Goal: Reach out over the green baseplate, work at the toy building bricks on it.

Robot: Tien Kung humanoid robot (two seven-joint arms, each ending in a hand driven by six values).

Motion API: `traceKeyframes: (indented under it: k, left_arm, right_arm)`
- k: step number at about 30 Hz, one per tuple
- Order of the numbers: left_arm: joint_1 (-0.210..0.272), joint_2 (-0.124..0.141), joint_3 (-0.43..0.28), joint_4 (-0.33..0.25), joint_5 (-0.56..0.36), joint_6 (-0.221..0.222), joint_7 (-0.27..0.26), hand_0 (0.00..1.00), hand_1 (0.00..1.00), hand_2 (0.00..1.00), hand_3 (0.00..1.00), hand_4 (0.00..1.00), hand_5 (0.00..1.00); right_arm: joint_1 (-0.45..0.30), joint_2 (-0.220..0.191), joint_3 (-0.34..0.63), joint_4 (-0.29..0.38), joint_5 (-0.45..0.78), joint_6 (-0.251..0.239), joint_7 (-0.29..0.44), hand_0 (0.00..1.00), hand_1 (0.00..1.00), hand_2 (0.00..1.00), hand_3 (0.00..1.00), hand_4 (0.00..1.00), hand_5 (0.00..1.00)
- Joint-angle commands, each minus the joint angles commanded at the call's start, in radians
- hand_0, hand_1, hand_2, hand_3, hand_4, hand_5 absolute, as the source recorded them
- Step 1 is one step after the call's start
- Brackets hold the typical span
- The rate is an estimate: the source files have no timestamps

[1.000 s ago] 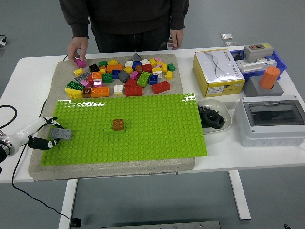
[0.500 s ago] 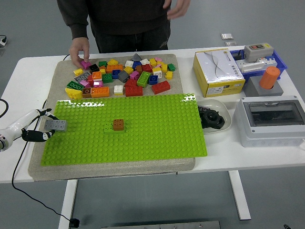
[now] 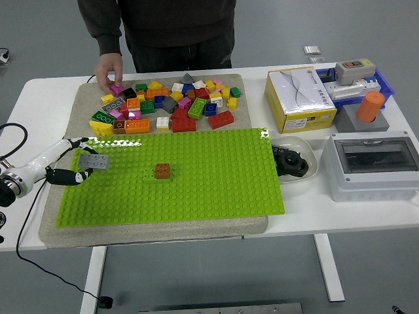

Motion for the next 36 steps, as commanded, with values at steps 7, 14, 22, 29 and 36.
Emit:
traceKeyframes:
  k: [7, 14, 22, 29, 36]
  left_arm:
    - [-0.002, -0.080, -0.013, 0.033, 0.025, 0.001, 0.016, 0.998, 0.998, 0.998, 0.459, 0.585, 0.002]
    - [-0.006, -0.122, -0.005, 0.049, 0.052, -0.002, 0.032, 0.998, 0.998, 0.998, 0.460, 0.599, 0.002]
    - [-0.004, -0.146, -0.012, 0.045, 0.062, -0.004, 0.037, 0.998, 0.998, 0.998, 0.461, 0.625, 0.002]
    - [0.005, -0.156, -0.009, 0.057, 0.065, -0.004, 0.037, 0.998, 0.998, 0.998, 0.464, 0.638, 0.002]
    - [0.009, -0.143, -0.017, 0.048, 0.077, -0.002, 0.035, 0.998, 0.998, 0.998, 0.464, 0.645, 0.002]
  right_arm:
    - [0.002, -0.003, 0.002, 0.000, 0.002, -0.001, 0.002, 0.700, 0.592, 0.704, 0.682, 0.747, 0.769]
    - [0.001, -0.005, 0.007, 0.000, 0.003, -0.001, 0.003, 0.699, 0.592, 0.704, 0.682, 0.749, 0.772]
    - [-0.001, -0.006, 0.009, 0.000, 0.002, -0.001, 0.004, 0.699, 0.592, 0.704, 0.682, 0.749, 0.769]
    - [-0.004, -0.006, 0.007, 0.000, 0.001, -0.001, 0.003, 0.699, 0.592, 0.704, 0.682, 0.749, 0.769]
    - [-0.006, -0.004, 0.006, 0.000, 0.001, -0.001, 0.002, 0.699, 0.592, 0.704, 0.682, 0.750, 0.768]
